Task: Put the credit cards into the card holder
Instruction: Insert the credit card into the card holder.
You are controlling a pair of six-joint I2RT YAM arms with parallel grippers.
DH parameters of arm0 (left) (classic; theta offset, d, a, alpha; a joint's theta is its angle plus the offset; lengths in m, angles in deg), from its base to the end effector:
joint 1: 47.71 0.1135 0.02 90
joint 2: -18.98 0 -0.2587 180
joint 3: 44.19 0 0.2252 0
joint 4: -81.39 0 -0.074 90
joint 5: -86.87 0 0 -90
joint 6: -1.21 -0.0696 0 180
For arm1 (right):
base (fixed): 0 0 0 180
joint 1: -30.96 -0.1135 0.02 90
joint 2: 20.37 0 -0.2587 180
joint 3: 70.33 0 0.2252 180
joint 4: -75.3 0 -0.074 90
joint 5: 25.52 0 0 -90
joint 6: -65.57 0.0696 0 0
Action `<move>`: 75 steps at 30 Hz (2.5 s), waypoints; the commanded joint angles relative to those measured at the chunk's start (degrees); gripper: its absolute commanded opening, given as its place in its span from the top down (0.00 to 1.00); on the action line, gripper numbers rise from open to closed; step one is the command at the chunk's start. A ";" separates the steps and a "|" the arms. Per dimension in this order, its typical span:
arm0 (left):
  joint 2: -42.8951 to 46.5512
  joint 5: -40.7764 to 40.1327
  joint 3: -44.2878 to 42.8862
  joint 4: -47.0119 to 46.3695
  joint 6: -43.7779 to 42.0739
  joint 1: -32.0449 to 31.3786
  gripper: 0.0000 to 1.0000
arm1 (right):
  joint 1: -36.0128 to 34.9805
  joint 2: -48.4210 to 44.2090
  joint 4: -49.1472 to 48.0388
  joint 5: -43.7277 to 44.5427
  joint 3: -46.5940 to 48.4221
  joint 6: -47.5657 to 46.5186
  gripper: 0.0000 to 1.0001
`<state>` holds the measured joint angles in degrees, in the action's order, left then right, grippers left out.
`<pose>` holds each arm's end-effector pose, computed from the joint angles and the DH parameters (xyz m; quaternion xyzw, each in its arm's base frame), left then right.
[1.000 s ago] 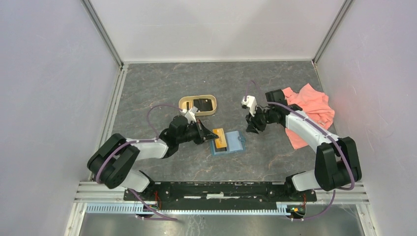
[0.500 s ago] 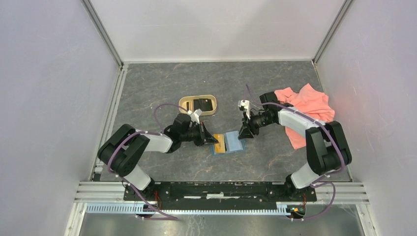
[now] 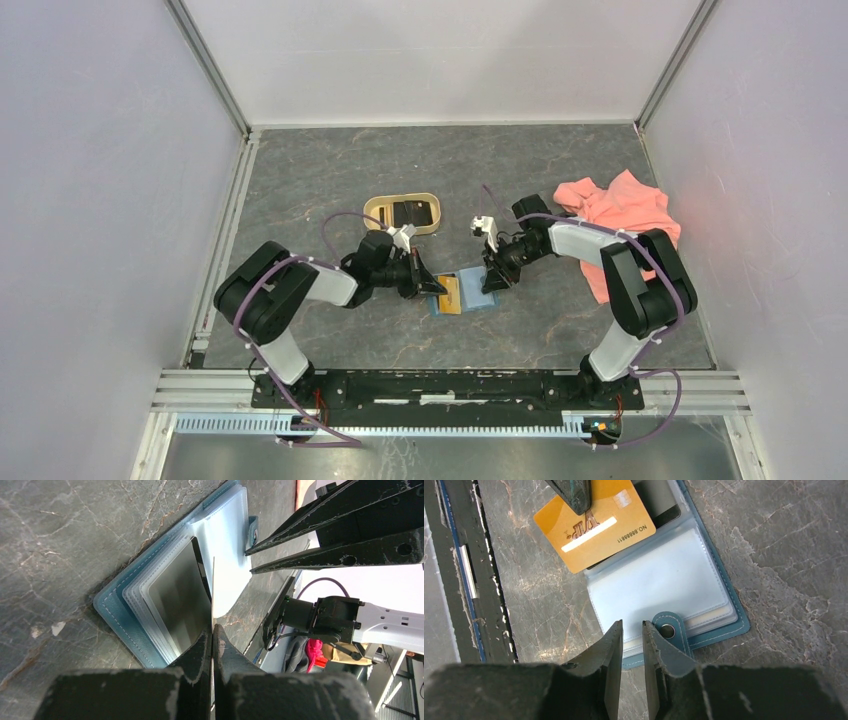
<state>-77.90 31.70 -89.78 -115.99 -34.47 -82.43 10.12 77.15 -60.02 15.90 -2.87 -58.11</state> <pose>0.2245 -0.2039 0.1215 -0.0047 0.8538 -0.5029 0.1347 0.2435 0.1485 0.1414 -0.4623 0.7781 0.3916 0.1659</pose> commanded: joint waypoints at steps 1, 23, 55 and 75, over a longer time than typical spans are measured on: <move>-1.53 2.04 -2.17 -1.98 -1.00 0.43 0.98 | -0.42 0.42 -0.46 3.37 1.76 0.17 0.73; -5.40 1.22 -4.76 1.59 1.24 1.21 0.98 | -1.28 1.45 -0.23 5.77 1.94 0.36 0.75; -8.20 3.53 -2.12 -7.70 5.96 1.12 0.98 | -1.85 2.24 0.42 6.65 2.29 0.03 0.76; -8.89 -2.58 0.36 -15.15 12.01 -0.43 0.98 | -2.08 2.11 0.73 6.48 2.30 -0.19 0.76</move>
<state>-85.40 31.46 -90.19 -125.33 -26.51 -82.08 8.54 78.00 -59.80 18.53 -1.32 -57.47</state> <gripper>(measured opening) 0.034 0.243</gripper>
